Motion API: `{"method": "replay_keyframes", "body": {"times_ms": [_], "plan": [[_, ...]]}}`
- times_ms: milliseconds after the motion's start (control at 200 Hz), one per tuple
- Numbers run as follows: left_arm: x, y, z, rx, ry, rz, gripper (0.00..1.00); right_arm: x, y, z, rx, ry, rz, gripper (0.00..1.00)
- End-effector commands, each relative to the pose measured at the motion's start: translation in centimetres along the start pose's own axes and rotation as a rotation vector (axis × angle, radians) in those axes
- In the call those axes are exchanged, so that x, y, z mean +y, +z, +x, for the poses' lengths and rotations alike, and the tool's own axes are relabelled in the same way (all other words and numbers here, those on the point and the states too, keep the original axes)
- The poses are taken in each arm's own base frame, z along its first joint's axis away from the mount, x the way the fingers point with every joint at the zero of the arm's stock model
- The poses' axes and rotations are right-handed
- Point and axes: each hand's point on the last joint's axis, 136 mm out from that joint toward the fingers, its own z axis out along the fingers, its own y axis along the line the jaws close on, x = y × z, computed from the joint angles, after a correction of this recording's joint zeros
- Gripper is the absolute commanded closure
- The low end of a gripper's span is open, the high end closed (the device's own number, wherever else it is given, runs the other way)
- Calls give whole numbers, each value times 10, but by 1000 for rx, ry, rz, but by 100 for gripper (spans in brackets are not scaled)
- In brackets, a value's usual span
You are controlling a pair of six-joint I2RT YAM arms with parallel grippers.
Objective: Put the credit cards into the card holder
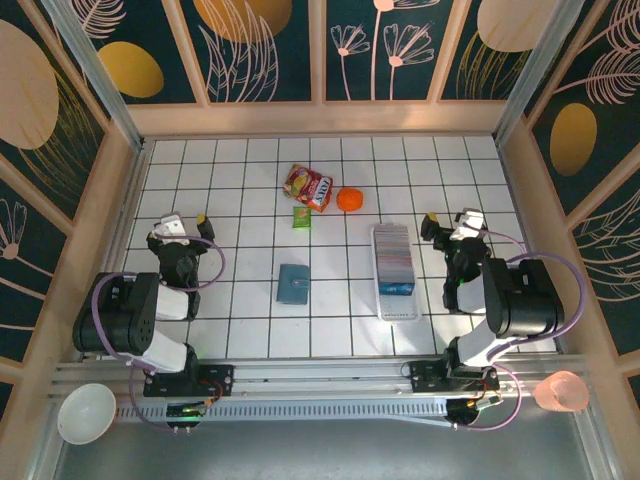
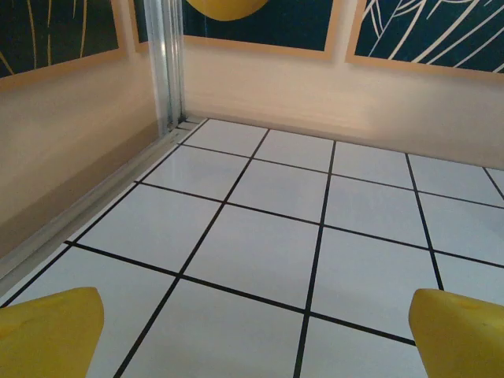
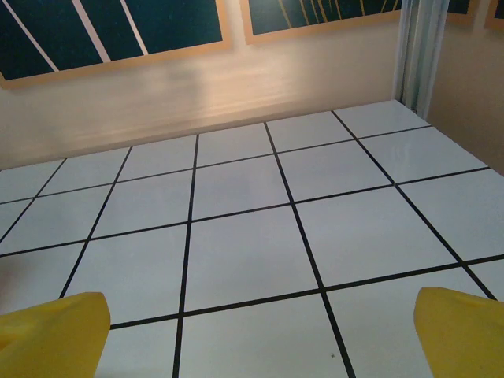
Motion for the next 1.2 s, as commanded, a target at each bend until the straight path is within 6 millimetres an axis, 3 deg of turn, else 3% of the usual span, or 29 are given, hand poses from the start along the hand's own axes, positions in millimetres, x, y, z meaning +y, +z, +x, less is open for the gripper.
{"method": "replay_keyframes", "body": {"times_ms": [0, 1056, 1196], "plan": [[-3, 4, -16, -52, -7, 16, 1, 1, 2, -8, -24, -13, 4, 1], [-3, 3, -17, -58, -8, 17, 1, 2, 2, -8, -24, -13, 1, 1], [-9, 4, -27, -19, 10, 39, 1, 5, -13, -32, -79, -33, 41, 1]]}}
